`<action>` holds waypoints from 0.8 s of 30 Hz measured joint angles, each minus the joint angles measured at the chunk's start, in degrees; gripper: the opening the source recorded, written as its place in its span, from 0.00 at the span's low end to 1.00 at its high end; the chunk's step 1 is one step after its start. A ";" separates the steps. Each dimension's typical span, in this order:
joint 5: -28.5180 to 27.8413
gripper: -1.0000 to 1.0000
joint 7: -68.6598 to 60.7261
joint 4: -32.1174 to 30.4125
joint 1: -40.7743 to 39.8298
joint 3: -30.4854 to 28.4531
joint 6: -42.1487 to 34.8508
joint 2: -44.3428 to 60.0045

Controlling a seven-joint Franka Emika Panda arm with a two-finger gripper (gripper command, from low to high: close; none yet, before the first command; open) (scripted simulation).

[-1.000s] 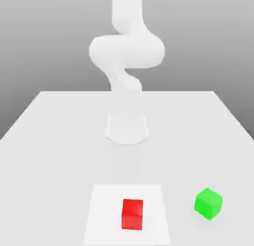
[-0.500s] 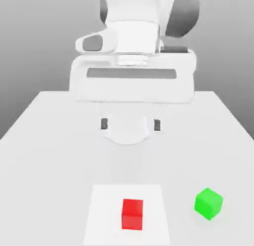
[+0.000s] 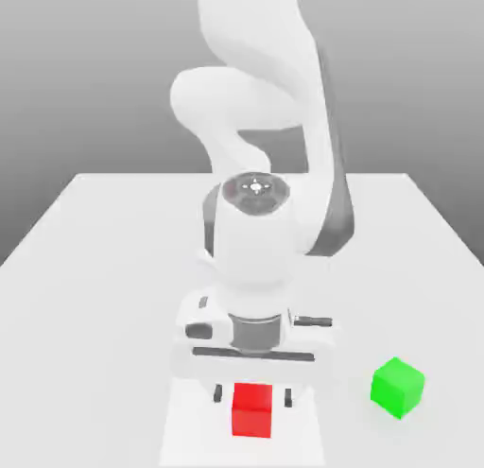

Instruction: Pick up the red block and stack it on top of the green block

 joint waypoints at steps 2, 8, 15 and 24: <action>-0.05 0.00 0.05 0.00 -0.01 0.01 0.01 0.00; 0.41 0.00 -0.28 -0.71 -0.39 0.50 -3.89 -4.62; 1.08 0.00 -1.59 -0.87 9.03 8.47 -12.62 -13.51; -4.55 1.00 1.82 0.27 17.09 9.67 -6.53 -5.96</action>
